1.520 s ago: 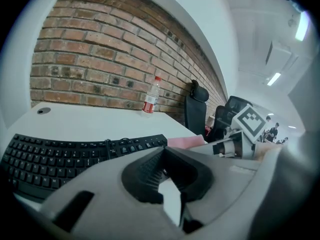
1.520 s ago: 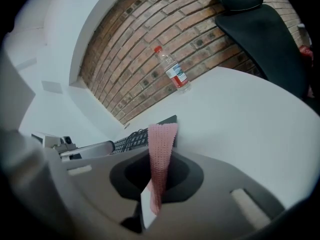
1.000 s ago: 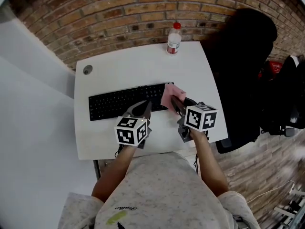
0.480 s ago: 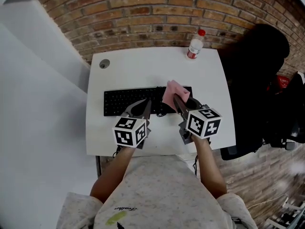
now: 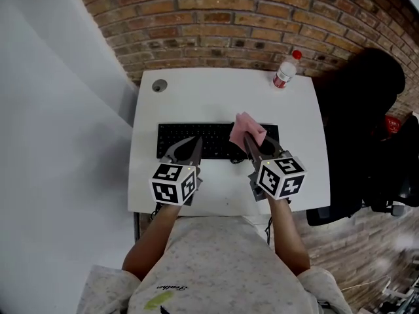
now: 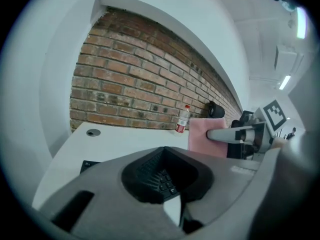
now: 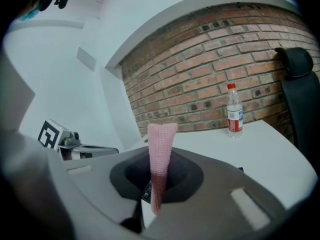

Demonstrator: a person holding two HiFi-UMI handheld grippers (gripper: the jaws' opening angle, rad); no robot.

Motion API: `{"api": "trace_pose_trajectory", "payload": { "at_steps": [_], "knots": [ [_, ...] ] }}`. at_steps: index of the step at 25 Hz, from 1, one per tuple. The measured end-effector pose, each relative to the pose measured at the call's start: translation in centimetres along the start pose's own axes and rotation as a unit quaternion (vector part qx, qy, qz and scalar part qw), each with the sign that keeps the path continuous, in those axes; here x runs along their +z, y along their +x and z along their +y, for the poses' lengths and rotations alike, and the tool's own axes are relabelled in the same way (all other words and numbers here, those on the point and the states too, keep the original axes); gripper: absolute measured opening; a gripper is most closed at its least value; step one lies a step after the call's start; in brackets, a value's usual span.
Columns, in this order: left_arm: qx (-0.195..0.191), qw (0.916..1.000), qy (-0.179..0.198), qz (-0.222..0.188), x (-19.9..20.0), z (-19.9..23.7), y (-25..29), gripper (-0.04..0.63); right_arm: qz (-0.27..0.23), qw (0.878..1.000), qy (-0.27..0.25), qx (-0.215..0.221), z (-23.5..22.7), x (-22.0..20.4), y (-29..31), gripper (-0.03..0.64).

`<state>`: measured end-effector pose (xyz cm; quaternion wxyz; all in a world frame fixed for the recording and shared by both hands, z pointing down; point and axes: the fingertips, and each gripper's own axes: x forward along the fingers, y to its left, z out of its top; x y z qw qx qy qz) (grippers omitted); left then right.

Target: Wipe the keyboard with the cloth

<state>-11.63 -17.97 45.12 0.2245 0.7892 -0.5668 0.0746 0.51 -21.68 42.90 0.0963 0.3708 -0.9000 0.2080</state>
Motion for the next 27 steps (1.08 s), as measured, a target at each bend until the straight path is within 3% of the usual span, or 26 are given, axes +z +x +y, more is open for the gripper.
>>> {"api": "trace_pose_trajectory", "payload": {
  "at_steps": [8,27],
  "knots": [
    [0.004,1.0,0.005,-0.003,0.5,1.9,-1.2,-0.005,-0.003,1.0,-0.02,-0.014,1.3,-0.2,0.7,0.025],
    [-0.004,1.0,0.003,0.0,0.2,1.6,-1.1,-0.005,0.0,1.0,-0.015,-0.01,1.6,-0.7,0.7,0.025]
  ]
}}
